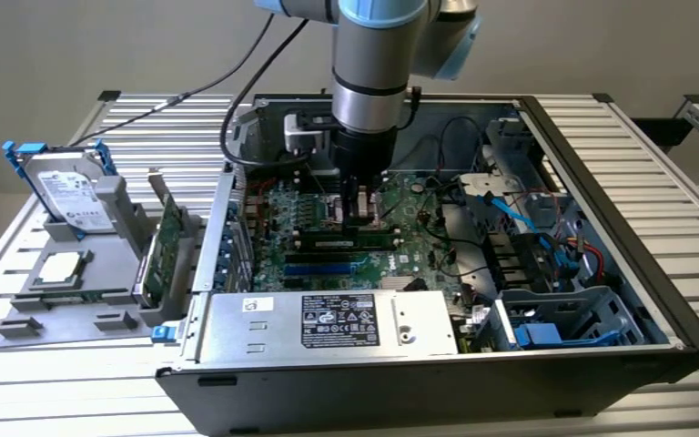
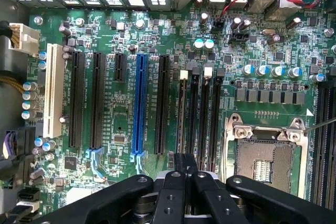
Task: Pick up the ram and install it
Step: 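Press down the ram until it locks into place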
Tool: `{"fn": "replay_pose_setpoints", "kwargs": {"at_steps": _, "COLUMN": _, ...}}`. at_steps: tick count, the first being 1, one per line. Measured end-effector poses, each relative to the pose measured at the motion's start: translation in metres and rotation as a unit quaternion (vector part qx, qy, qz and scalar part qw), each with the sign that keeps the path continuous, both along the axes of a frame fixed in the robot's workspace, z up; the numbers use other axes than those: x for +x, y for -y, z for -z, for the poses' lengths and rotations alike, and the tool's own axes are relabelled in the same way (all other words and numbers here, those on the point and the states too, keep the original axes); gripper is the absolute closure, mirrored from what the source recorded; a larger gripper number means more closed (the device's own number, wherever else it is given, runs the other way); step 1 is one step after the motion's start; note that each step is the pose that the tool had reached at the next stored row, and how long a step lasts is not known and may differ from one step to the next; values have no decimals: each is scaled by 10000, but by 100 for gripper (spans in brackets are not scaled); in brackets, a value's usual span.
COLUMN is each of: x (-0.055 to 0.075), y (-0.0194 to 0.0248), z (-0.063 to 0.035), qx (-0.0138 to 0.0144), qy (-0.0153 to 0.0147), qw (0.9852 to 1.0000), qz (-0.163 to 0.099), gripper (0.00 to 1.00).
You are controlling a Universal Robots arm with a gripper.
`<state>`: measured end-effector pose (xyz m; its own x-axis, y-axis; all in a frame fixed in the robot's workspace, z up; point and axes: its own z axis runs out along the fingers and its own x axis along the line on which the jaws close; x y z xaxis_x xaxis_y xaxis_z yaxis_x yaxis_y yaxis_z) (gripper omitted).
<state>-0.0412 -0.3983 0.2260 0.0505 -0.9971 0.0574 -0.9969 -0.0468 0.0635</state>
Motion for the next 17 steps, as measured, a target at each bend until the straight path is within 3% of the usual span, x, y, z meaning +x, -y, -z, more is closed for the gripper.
{"fn": "replay_pose_setpoints", "kwargs": {"at_steps": 2, "x": -1, "y": 2, "z": -51, "qx": -10, "qy": -6, "qw": 10000, "qz": 0, "gripper": 89}}
{"fn": "replay_pose_setpoints", "kwargs": {"at_steps": 14, "x": -1, "y": 3, "z": -282, "qx": -11, "qy": -16, "qw": 10000, "qz": -1, "gripper": 89}}
{"fn": "replay_pose_setpoints", "kwargs": {"at_steps": 17, "x": -1, "y": 2, "z": -289, "qx": -10, "qy": -16, "qw": 10000, "qz": -1, "gripper": 89}}
